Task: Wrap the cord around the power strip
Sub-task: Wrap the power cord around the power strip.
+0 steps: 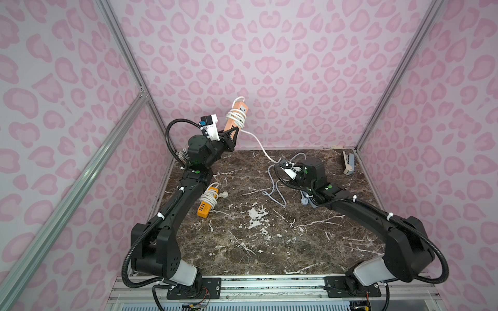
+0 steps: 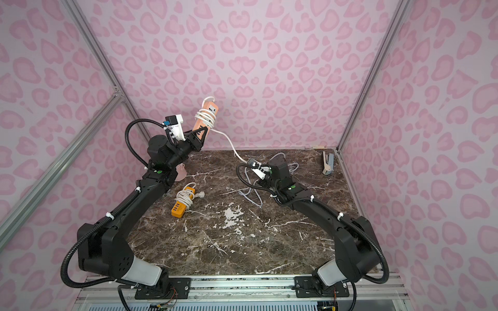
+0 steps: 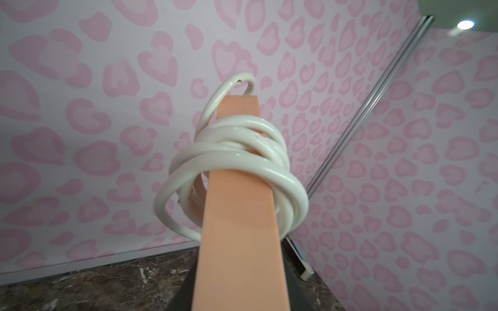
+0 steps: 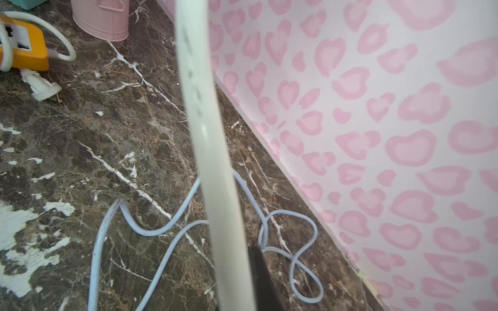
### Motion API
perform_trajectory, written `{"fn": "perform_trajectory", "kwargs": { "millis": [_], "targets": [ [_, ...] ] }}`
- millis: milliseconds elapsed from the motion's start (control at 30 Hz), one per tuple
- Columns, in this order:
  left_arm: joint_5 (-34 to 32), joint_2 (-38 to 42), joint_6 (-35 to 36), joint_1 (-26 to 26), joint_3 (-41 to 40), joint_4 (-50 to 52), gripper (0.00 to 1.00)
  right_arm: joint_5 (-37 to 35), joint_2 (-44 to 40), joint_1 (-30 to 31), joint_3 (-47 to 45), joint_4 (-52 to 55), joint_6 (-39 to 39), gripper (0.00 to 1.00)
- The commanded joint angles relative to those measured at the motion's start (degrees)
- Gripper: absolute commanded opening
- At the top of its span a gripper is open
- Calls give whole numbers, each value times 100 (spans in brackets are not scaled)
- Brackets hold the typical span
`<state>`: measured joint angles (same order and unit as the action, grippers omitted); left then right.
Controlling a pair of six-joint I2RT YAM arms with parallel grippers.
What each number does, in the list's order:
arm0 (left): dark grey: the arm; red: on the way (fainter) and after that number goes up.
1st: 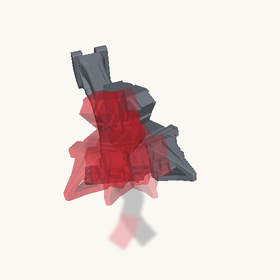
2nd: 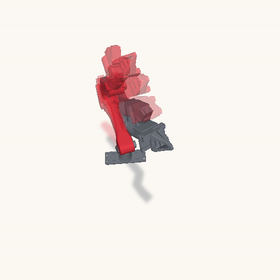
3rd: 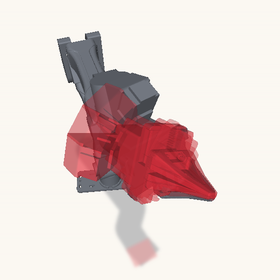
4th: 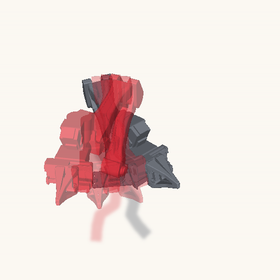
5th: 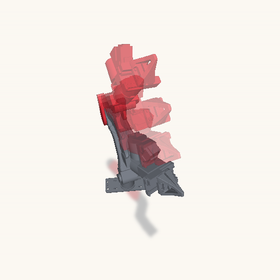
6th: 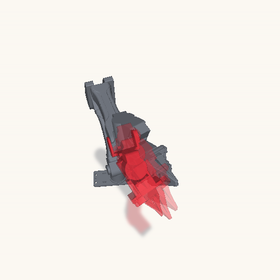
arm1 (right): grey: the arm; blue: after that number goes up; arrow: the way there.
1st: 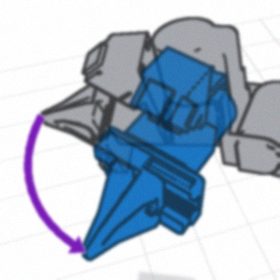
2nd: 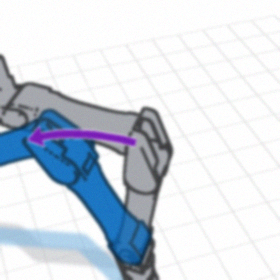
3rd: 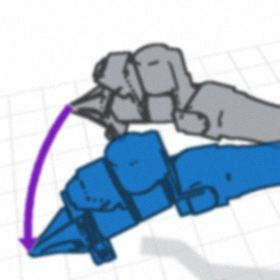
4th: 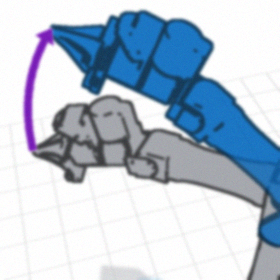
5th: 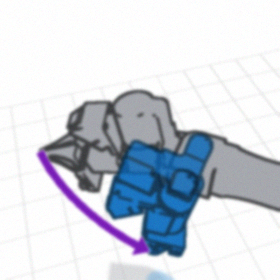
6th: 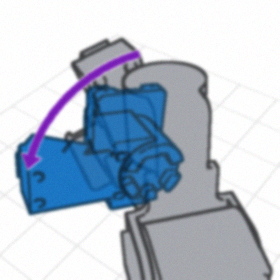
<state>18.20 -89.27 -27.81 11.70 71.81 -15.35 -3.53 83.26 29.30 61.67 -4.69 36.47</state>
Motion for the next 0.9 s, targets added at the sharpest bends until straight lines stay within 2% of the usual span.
{"fn": "perform_trajectory", "kwargs": {
  "millis": [0,67,200,267,433,667,733,867],
  "targets": [
    [-868,-272,1320,23,345,973,3,-203,-474,121,113,-12,441,0],
    [-1265,-457,1857,115,427,1408,3,-72,-750,175,219,1,570,0],
    [-1768,-685,2451,351,464,1949,3,0,-1033,342,701,289,747,0],
    [-1868,-789,2648,508,536,2205,3,95,-1110,424,948,365,803,0],
    [-1647,-1095,3235,985,1004,3102,3,239,-1039,427,1518,355,966,0],
    [-81,-1596,4349,1868,1728,5182,3,650,-360,-151,2516,470,1079,0],
    [286,-1533,4446,2053,1658,5278,3,730,-116,-340,2718,522,1082,0],
    [1685,-1244,4533,2319,1482,5237,3,1022,295,-777,2900,500,905,0]
  ]
}}
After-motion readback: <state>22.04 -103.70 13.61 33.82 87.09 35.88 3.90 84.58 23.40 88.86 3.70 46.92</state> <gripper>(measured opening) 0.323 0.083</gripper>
